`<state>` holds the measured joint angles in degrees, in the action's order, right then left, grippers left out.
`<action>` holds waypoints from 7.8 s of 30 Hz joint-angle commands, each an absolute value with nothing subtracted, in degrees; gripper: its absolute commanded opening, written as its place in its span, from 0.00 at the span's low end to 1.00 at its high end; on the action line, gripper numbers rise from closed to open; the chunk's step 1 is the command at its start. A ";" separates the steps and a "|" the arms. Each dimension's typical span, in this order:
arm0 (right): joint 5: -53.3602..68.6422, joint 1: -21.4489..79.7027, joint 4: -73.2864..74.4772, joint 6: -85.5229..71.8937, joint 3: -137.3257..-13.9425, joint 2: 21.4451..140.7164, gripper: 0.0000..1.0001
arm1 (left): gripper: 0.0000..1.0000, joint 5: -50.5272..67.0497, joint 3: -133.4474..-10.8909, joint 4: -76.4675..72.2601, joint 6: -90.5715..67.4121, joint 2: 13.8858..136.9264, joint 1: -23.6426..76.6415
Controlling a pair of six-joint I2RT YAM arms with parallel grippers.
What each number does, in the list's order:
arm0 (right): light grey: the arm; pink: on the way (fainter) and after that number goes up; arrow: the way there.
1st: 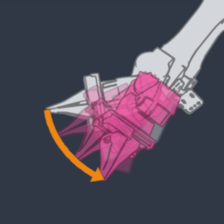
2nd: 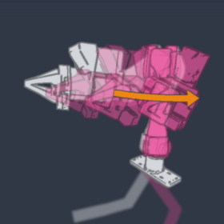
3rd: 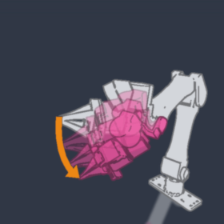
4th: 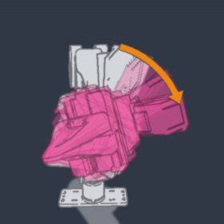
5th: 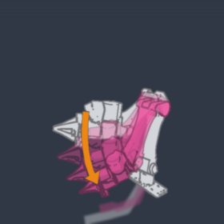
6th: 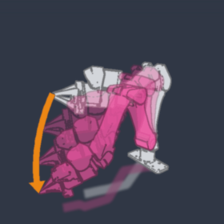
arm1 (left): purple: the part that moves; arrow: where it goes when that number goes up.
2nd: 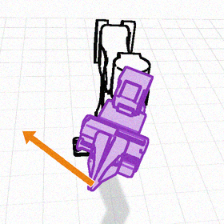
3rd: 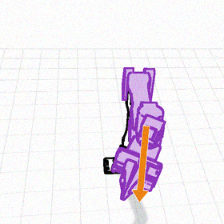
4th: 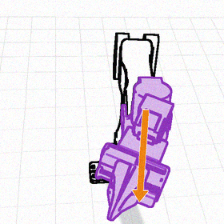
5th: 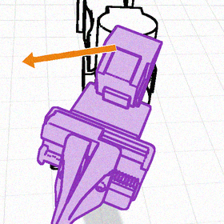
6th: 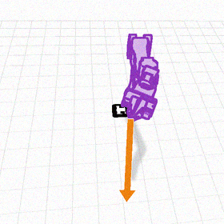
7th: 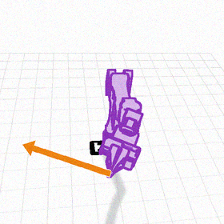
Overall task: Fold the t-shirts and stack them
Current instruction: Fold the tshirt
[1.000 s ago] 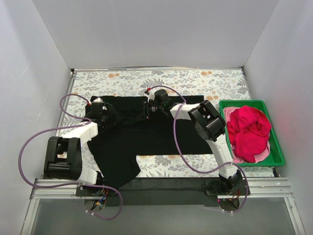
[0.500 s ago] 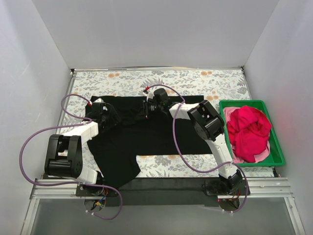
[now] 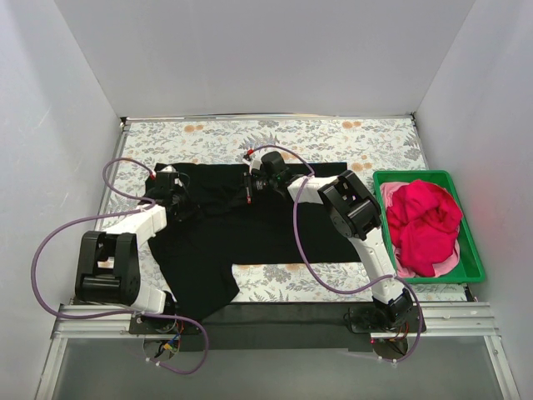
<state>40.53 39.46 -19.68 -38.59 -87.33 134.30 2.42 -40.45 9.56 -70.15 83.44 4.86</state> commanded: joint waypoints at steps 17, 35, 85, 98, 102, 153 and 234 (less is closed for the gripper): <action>33.06 40.60 -0.10 -27.25 -90.70 124.63 0.04 | 0.00 -6.50 -53.35 32.69 -73.91 84.46 3.61; 23.29 38.06 11.16 -17.93 -83.33 115.67 0.34 | 0.08 -13.44 -57.92 37.35 -70.75 90.44 1.58; 13.45 15.47 17.32 -14.94 -68.21 100.02 0.32 | 0.38 -14.07 -68.64 36.56 -73.30 101.59 23.99; 12.92 15.38 17.40 -15.29 -65.22 97.82 0.32 | 0.03 -11.95 -69.87 39.72 -74.62 102.83 24.79; 12.83 15.47 17.32 -15.29 -65.13 97.47 0.32 | 0.00 -10.73 -73.90 42.71 -75.85 102.83 24.87; 9.67 4.57 17.14 -16.61 -90.00 121.37 0.33 | 0.35 -10.54 -88.24 23.38 -70.14 120.31 -5.36; 4.40 6.59 26.54 -9.14 -87.92 104.54 0.52 | 0.80 -15.64 -80.35 31.18 -74.61 98.02 -4.31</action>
<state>4.60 5.80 25.41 -9.10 -92.99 111.22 -9.67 -85.69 27.49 -72.62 107.42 -4.27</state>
